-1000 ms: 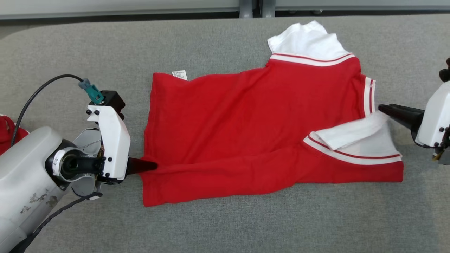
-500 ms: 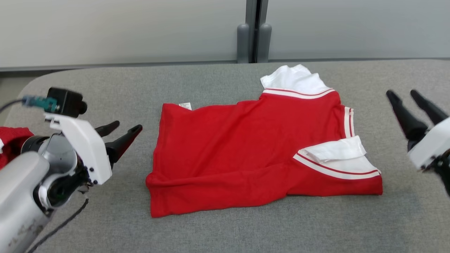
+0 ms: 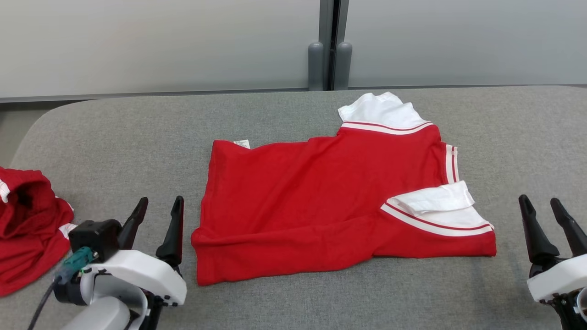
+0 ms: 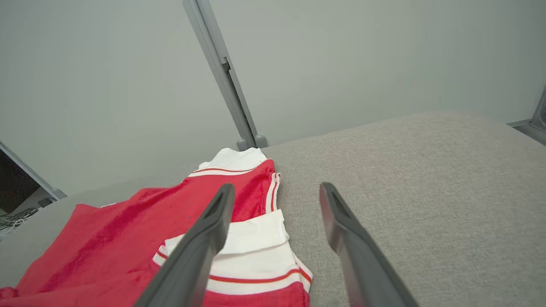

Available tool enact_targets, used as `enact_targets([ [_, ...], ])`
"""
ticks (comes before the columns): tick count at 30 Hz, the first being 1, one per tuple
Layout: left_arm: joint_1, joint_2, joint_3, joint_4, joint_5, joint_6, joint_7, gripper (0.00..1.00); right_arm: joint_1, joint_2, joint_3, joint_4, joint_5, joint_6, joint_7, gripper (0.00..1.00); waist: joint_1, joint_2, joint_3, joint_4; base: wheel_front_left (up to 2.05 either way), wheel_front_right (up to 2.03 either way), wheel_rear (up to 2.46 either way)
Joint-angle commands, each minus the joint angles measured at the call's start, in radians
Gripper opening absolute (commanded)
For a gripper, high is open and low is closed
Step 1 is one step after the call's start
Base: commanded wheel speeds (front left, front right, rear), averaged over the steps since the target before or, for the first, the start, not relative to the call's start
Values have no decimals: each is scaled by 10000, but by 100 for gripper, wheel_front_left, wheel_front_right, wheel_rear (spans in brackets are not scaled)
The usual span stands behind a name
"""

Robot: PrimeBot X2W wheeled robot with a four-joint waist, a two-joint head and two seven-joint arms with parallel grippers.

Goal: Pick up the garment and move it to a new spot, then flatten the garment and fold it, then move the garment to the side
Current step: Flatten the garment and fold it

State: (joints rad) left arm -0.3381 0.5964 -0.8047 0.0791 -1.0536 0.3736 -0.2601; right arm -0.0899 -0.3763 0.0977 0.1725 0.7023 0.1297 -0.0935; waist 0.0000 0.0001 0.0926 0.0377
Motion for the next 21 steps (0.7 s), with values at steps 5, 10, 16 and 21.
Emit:
enact_targets([
  [5, 1137, -733, 892, -4, 1384, 157, -55, 100, -227, 178, 59, 860, -86, 18, -132, 100, 0, -1, 296, -71, 0, 0, 0],
  [10, 1283, -1115, 524, 1038, 1595, -296, 116, 100, -929, 204, 573, 2267, 53, 18, 346, 100, 0, -1, 470, -104, 0, 0, 0],
  [16, 814, -1335, -160, 1875, 1403, -781, 1445, 100, -1727, 289, 1231, 3657, 457, 16, 851, 100, 0, -1, 609, -2, 0, 0, 0],
  [21, 508, -1426, -423, 2102, 1258, -1002, 2189, 100, -2101, 406, 1418, 4481, 721, 16, 1241, 100, 0, -1, 667, 125, 0, 0, 0],
])
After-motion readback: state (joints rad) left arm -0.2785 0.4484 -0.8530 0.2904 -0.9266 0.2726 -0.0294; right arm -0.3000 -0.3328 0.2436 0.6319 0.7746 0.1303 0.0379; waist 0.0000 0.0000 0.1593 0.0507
